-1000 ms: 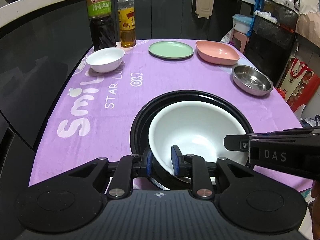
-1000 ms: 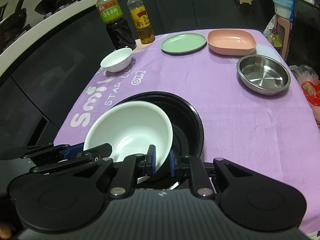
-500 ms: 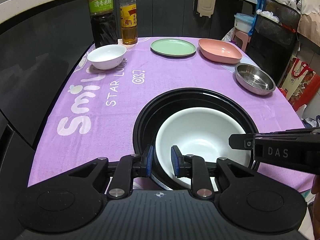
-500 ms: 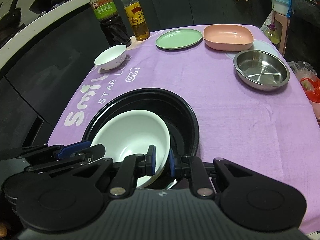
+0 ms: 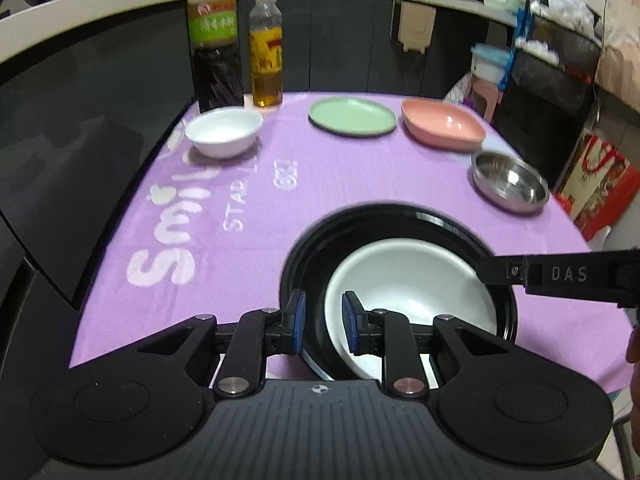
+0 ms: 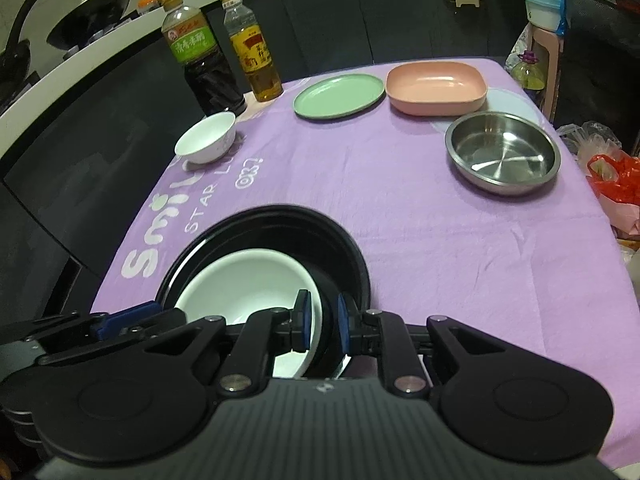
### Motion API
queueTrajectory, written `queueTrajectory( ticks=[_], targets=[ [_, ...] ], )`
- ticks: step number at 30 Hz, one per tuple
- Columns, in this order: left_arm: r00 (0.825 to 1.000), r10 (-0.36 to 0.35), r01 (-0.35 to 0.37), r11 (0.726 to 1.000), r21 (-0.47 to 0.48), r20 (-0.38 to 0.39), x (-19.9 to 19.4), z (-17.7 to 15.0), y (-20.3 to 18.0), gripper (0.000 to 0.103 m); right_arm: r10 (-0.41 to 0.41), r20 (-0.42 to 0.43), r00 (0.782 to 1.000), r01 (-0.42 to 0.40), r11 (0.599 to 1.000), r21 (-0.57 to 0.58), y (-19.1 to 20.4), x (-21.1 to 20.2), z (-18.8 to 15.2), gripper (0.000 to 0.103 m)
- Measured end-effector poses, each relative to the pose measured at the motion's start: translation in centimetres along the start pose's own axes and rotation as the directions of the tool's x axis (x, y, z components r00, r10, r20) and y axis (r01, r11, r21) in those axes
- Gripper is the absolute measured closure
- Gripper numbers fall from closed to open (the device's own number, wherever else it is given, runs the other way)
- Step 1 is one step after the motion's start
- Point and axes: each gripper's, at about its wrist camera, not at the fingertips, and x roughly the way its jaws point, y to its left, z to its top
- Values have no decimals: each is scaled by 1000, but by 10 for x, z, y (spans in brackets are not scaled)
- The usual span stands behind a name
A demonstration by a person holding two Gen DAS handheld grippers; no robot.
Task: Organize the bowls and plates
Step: 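Open both grippers and lift them out of the bowls, then move both tools to the rim of the small white bowl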
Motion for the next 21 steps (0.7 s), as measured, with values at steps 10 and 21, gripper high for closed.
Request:
queueTrajectory(
  ticks=[10,21],
  targets=[
    [999,45,-41,992,-118,29,10,25,42,83,-5,3,1000,6,998,-60,12,13,22,86],
    [993,120,-109,955,-277,21,46,65,99,83,0,6,1000,1,990,-144,41,42,72,67]
  ],
)
